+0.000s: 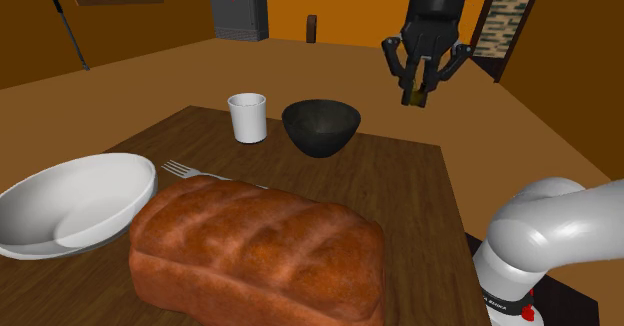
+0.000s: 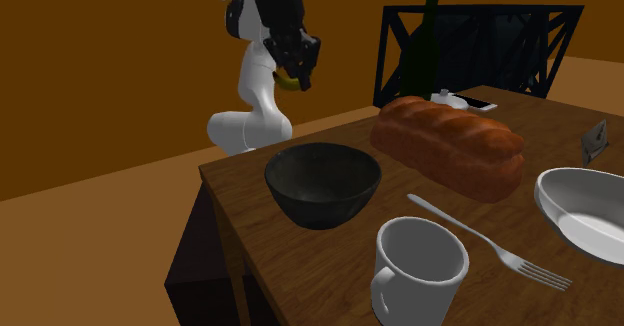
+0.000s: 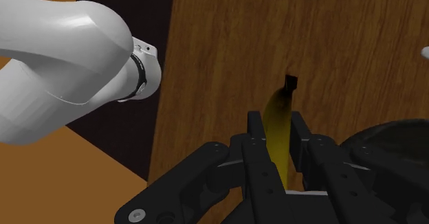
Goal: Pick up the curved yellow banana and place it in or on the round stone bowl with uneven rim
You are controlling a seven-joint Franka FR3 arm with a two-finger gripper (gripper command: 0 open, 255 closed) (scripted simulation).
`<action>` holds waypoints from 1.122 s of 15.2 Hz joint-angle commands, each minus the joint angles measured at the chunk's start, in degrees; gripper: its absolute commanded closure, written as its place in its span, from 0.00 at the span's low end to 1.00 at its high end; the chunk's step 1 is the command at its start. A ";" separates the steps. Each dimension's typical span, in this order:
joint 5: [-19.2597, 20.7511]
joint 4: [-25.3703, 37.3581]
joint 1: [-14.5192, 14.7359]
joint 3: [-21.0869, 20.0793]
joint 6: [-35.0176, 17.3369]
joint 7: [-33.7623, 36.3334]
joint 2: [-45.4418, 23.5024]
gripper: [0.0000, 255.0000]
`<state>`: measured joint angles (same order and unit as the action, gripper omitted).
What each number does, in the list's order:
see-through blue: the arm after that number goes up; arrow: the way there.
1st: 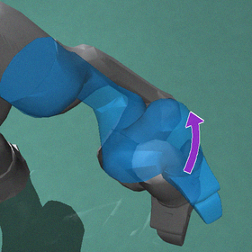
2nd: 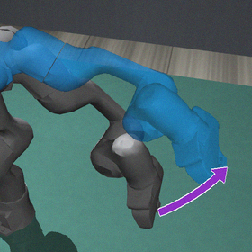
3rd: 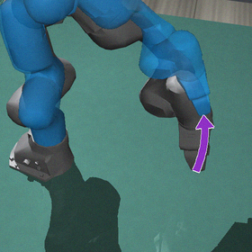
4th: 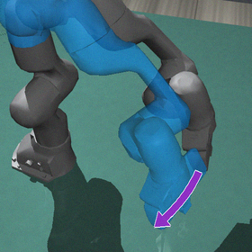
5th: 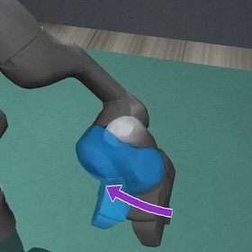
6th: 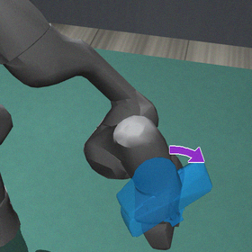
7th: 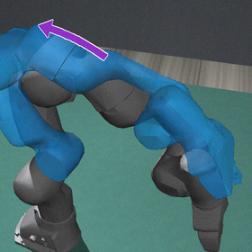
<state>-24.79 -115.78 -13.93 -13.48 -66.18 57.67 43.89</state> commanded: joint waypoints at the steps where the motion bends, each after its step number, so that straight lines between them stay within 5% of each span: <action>1: 0.06 1.72 -0.55 -1.30 -2.25 0.12 -3.74 1.00; 12: 3.88 20.16 -2.82 -9.34 -10.35 5.02 -28.79 1.00; 17: 3.56 14.73 -2.65 -9.33 -14.03 3.65 -27.16 1.00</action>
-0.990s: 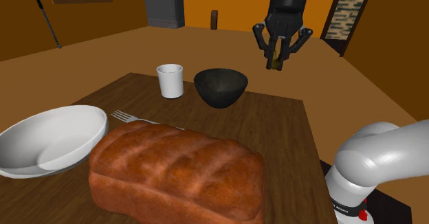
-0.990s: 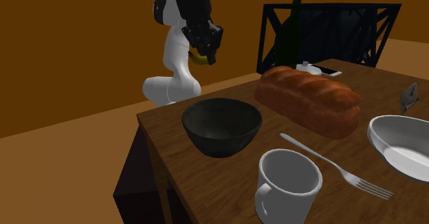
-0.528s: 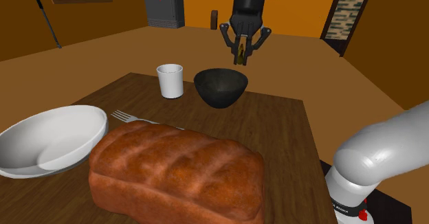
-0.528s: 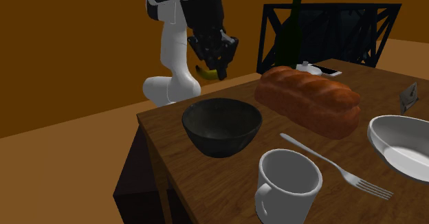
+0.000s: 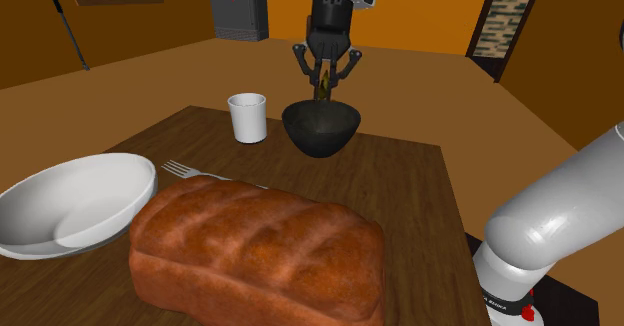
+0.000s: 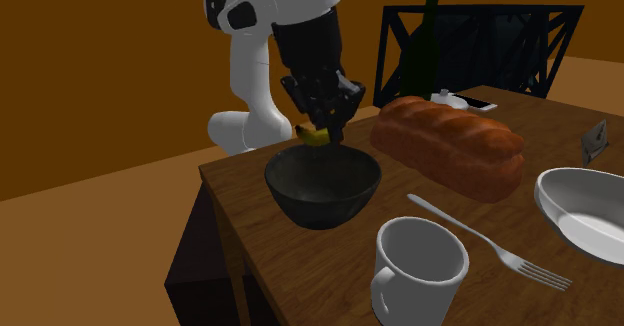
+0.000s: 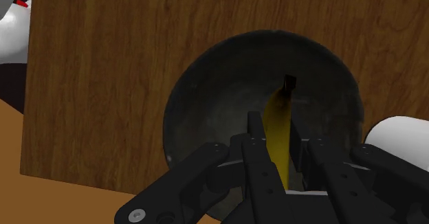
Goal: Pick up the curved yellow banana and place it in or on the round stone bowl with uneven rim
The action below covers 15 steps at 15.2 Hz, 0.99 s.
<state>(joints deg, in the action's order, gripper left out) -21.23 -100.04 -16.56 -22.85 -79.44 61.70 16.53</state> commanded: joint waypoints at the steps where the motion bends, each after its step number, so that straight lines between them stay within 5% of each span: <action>1: -0.07 -2.05 0.00 0.01 -1.50 -0.64 0.48 1.00; 6: -0.43 -7.42 0.15 -0.20 -5.47 -1.97 1.76 1.00; 14: -0.43 -7.41 0.15 -0.20 -5.46 -1.97 1.76 1.00; 15: -0.43 -7.41 0.15 -0.20 -5.46 -1.97 1.76 0.00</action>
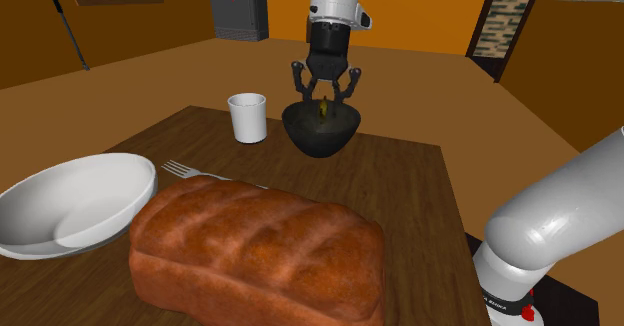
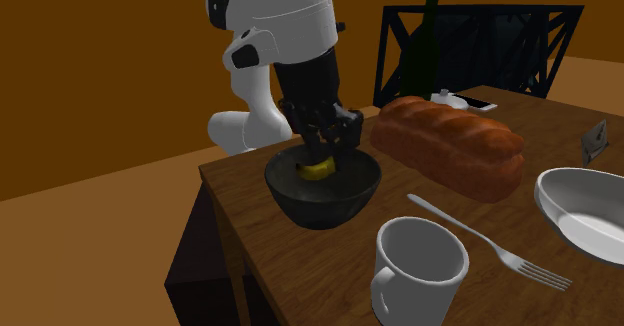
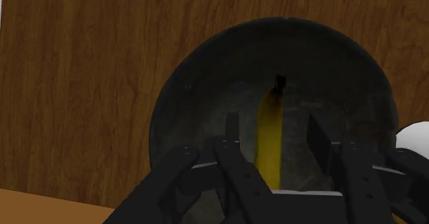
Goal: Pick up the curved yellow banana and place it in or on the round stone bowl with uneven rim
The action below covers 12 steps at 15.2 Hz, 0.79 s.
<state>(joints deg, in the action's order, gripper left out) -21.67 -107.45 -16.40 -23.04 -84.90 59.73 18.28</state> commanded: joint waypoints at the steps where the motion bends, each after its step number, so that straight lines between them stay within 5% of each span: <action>1: 0.00 0.00 0.00 0.00 0.00 0.00 0.00 0.00; 5: 0.00 0.00 0.00 0.00 0.00 0.00 0.00 0.00; 9: 1.20 9.93 -0.74 0.96 6.92 1.18 -3.21 0.00; 12: 1.20 9.93 -0.74 0.95 6.92 1.18 -3.21 0.00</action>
<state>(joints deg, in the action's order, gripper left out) -20.49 -97.77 -17.12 -22.15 -78.25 60.92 15.09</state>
